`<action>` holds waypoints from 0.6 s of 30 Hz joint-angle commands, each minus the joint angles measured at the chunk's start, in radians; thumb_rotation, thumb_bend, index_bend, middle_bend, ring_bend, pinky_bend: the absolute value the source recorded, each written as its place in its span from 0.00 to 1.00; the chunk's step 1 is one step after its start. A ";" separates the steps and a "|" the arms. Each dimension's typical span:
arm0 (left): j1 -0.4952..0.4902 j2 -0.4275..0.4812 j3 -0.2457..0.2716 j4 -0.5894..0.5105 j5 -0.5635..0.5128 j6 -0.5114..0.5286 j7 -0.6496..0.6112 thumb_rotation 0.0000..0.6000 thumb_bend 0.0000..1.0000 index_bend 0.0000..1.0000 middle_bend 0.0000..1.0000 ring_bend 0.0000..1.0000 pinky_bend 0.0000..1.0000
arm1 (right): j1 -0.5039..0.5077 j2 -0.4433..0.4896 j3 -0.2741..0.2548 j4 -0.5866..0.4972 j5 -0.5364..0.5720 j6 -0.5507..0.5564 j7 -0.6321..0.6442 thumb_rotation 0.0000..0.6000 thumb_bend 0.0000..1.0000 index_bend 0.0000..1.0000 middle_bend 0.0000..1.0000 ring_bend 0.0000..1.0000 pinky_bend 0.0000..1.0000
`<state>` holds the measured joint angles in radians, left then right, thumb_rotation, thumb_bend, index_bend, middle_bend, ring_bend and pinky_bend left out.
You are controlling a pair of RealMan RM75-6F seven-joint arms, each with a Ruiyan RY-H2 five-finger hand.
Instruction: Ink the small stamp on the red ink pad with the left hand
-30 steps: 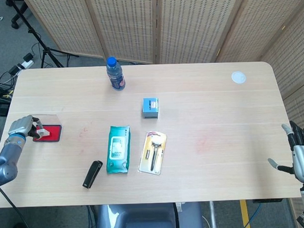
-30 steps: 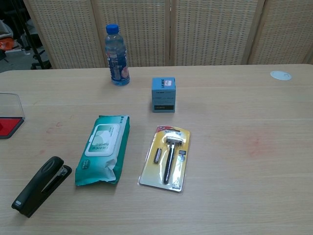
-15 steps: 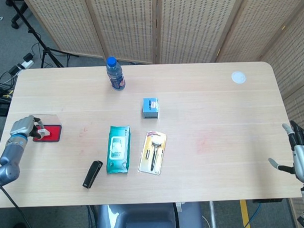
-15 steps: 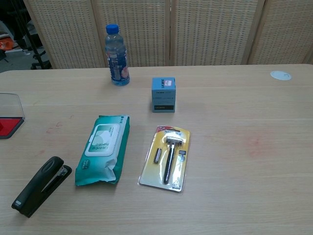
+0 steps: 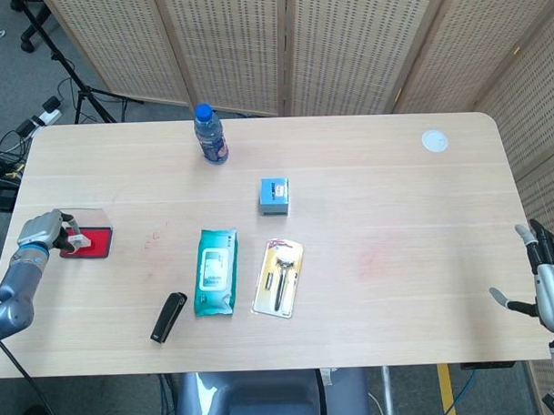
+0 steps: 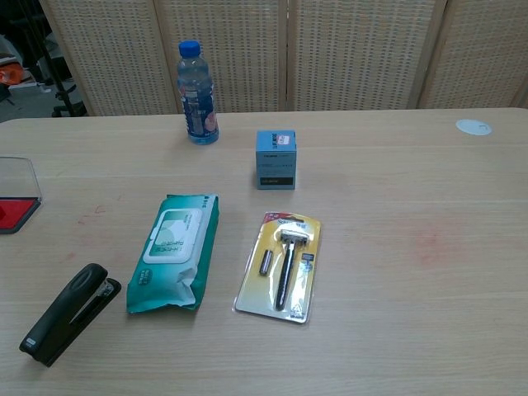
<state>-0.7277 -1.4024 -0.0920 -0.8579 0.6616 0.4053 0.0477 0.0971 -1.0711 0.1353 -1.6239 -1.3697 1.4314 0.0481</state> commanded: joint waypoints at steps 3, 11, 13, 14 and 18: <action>0.001 0.048 -0.009 -0.068 0.007 0.019 -0.002 1.00 0.44 0.65 1.00 1.00 1.00 | -0.001 0.002 0.000 -0.002 -0.002 0.002 0.003 1.00 0.00 0.00 0.00 0.00 0.00; 0.006 0.212 -0.026 -0.303 0.031 0.089 0.004 1.00 0.44 0.65 1.00 1.00 1.00 | -0.003 0.006 -0.001 -0.006 -0.008 0.006 0.010 1.00 0.00 0.00 0.00 0.00 0.00; 0.010 0.256 -0.030 -0.374 0.043 0.115 0.006 1.00 0.44 0.65 1.00 1.00 1.00 | -0.003 0.008 -0.001 -0.007 -0.010 0.007 0.012 1.00 0.00 0.00 0.00 0.00 0.00; 0.012 0.271 -0.029 -0.402 0.049 0.126 0.009 1.00 0.44 0.65 1.00 1.00 1.00 | -0.004 0.008 -0.002 -0.007 -0.011 0.007 0.013 1.00 0.00 0.00 0.00 0.00 0.00; 0.018 0.299 -0.024 -0.481 0.076 0.166 0.020 1.00 0.44 0.65 1.00 1.00 1.00 | -0.004 0.011 -0.002 -0.009 -0.013 0.008 0.017 1.00 0.00 0.00 0.00 0.00 0.00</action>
<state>-0.7160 -1.1280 -0.1165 -1.2977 0.7163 0.5409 0.0599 0.0929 -1.0607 0.1330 -1.6327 -1.3829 1.4395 0.0647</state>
